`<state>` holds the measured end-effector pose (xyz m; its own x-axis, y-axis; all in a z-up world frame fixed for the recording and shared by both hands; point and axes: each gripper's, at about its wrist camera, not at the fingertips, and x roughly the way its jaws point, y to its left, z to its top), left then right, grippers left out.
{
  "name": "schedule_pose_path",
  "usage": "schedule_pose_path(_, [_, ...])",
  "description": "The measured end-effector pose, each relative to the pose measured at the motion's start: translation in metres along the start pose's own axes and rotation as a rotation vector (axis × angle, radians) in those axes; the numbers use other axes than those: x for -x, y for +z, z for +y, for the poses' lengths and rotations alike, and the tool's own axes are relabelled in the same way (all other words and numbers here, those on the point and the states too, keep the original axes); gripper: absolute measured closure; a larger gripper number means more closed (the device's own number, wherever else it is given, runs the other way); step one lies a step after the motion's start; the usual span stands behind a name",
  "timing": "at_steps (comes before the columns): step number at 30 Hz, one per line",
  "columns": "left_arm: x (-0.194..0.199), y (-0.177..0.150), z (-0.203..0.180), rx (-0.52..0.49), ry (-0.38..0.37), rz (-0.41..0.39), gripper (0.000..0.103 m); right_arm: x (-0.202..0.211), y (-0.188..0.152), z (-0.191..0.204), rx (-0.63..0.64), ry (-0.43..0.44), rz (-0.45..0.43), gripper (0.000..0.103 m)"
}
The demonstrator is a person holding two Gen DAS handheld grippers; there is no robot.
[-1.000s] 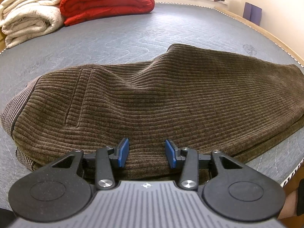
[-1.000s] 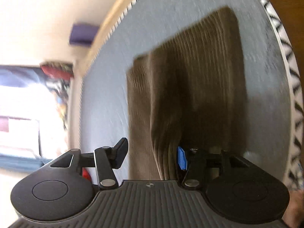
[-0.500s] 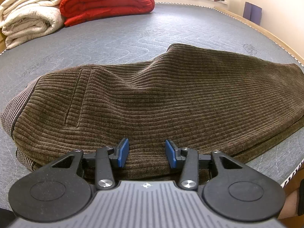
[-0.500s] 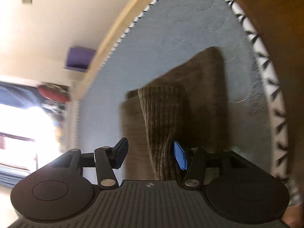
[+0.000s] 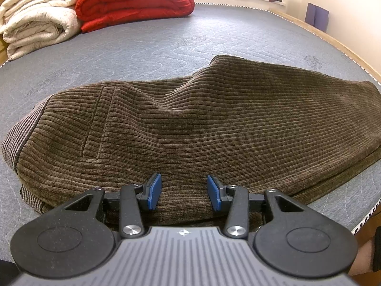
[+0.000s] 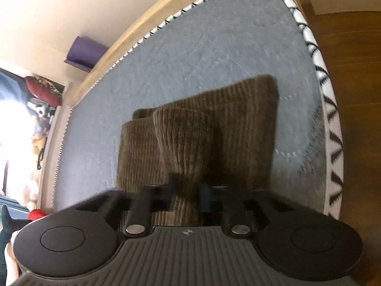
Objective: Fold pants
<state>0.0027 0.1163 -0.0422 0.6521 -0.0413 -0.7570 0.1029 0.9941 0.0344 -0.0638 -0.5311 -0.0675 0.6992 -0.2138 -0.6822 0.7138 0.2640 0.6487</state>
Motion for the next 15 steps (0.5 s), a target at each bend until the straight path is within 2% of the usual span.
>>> schedule_pose_path(4, [0.007,0.001,-0.003,-0.02,-0.01,-0.029,0.056,0.043,-0.001,0.025,0.177,0.036,-0.167,0.093])
schedule_pose_path(5, [0.009,0.0,-0.003,-0.027,-0.011,-0.038,0.056,0.053,-0.003,0.03,0.208,0.035,-0.209,0.093])
schedule_pose_path(6, [0.011,0.0,-0.004,-0.031,-0.014,-0.047,0.055,0.059,-0.005,0.031,0.233,-0.009,-0.241,0.093])
schedule_pose_path(7, [0.013,0.0,-0.004,-0.032,-0.018,-0.056,0.055,0.058,-0.004,0.027,0.243,-0.079,-0.242,0.093])
schedule_pose_path(9, [0.017,0.0,-0.001,-0.027,-0.02,-0.076,0.055,0.04,0.005,0.006,0.154,-0.211,-0.173,0.093])
schedule_pose_path(11, [0.024,0.003,0.006,0.0,-0.014,-0.113,0.055,0.028,0.01,-0.011,0.087,-0.279,-0.129,0.09])
schedule_pose_path(15, [0.039,0.011,0.027,0.103,0.035,-0.198,0.055,0.03,0.008,-0.002,0.145,-0.256,-0.173,0.081])
